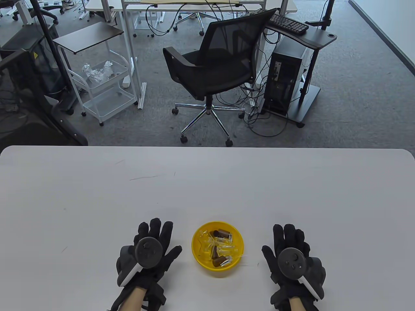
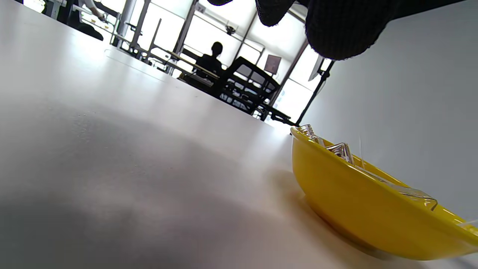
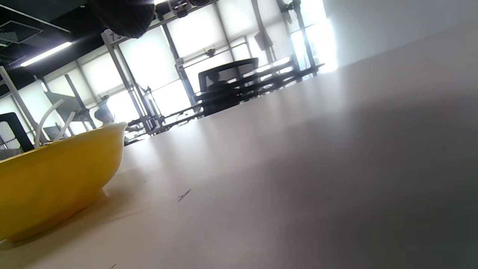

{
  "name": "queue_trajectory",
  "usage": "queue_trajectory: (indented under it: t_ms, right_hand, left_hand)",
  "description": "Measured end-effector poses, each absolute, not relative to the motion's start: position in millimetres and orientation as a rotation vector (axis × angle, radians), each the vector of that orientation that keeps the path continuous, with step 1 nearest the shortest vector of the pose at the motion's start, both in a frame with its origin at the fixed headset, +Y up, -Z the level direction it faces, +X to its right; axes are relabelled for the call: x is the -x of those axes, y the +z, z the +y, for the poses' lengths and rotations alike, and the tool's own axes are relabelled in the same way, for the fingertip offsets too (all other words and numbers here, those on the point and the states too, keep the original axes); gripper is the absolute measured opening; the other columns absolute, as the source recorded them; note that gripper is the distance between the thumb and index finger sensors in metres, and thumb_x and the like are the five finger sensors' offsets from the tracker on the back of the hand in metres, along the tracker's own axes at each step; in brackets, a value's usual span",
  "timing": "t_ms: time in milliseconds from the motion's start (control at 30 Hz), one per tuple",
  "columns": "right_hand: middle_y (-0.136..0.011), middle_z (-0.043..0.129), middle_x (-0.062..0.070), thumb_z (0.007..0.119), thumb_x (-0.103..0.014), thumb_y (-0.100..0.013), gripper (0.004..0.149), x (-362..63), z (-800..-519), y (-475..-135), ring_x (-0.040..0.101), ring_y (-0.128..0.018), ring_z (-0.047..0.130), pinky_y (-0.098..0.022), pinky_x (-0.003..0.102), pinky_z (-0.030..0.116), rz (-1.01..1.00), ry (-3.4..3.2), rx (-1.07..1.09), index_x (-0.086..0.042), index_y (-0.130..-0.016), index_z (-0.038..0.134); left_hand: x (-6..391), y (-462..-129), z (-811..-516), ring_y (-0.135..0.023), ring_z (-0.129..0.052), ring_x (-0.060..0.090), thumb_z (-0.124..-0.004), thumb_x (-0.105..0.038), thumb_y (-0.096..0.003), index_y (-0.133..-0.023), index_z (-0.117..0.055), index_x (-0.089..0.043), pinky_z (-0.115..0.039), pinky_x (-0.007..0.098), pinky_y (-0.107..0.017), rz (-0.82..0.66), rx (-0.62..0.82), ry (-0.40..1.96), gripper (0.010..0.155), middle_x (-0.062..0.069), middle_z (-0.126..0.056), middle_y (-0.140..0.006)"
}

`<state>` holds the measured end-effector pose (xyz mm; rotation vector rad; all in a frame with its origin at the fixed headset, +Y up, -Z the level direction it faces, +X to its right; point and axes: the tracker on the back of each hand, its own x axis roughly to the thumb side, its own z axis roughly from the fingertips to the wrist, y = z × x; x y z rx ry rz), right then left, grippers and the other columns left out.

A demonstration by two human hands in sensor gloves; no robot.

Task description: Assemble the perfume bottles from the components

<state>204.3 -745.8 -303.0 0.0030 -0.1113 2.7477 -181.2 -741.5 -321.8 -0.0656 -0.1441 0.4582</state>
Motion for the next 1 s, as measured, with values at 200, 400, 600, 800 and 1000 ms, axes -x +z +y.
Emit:
queue_trajectory:
  t_ms: [200, 400, 600, 800, 1000]
  right_hand:
    - [-0.121, 0.012, 0.015, 0.058, -0.046, -0.066, 0.066, -204, -746, -303, 0.046, -0.102, 0.009, -0.07, 0.063, 0.02, -0.109, 2.733, -0.016, -0.019, -0.115, 0.023]
    - [-0.121, 0.013, 0.015, 0.058, -0.046, -0.066, 0.066, -204, -746, -304, 0.046, -0.103, 0.009, -0.07, 0.063, 0.02, -0.107, 2.722, -0.033, -0.019, -0.115, 0.023]
    - [-0.121, 0.013, 0.016, 0.058, -0.046, -0.066, 0.066, -203, -746, -304, 0.047, -0.102, 0.01, -0.07, 0.064, 0.022, -0.103, 2.711, -0.049, -0.019, -0.115, 0.024]
    - [-0.121, 0.013, 0.016, 0.058, -0.046, -0.066, 0.066, -203, -746, -304, 0.047, -0.102, 0.01, -0.07, 0.064, 0.022, -0.101, 2.699, -0.057, -0.019, -0.115, 0.023]
    - [-0.121, 0.013, 0.016, 0.058, -0.046, -0.066, 0.066, -202, -746, -304, 0.048, -0.102, 0.01, -0.07, 0.064, 0.023, -0.094, 2.69, -0.07, -0.019, -0.115, 0.023]
  left_hand:
    - [159, -322, -733, -0.109, -0.021, 0.044, -0.067, -0.059, -0.0539, -0.119, -0.037, -0.033, -0.03, 0.061, -0.08, -0.212, 0.069, 0.443, 0.076, 0.006, -0.029, -0.124]
    - [134, -326, -730, -0.11, -0.029, 0.045, -0.072, -0.057, -0.0527, -0.118, -0.043, -0.032, -0.036, 0.061, -0.08, -0.263, 0.085, 0.361, 0.076, 0.007, -0.037, -0.124]
    - [112, -334, -730, -0.11, -0.038, 0.045, -0.076, -0.055, -0.0513, -0.116, -0.051, -0.031, -0.043, 0.061, -0.079, -0.275, 0.119, 0.264, 0.074, 0.006, -0.045, -0.122]
    - [93, -345, -734, -0.11, -0.038, 0.044, -0.079, -0.052, -0.0504, -0.116, -0.05, -0.034, -0.043, 0.061, -0.08, -0.257, 0.194, 0.16, 0.075, 0.008, -0.044, -0.123]
    - [77, -355, -741, -0.111, -0.031, 0.045, -0.081, -0.051, -0.0494, -0.117, -0.044, -0.035, -0.04, 0.061, -0.08, -0.224, 0.272, 0.05, 0.079, 0.009, -0.034, -0.124]
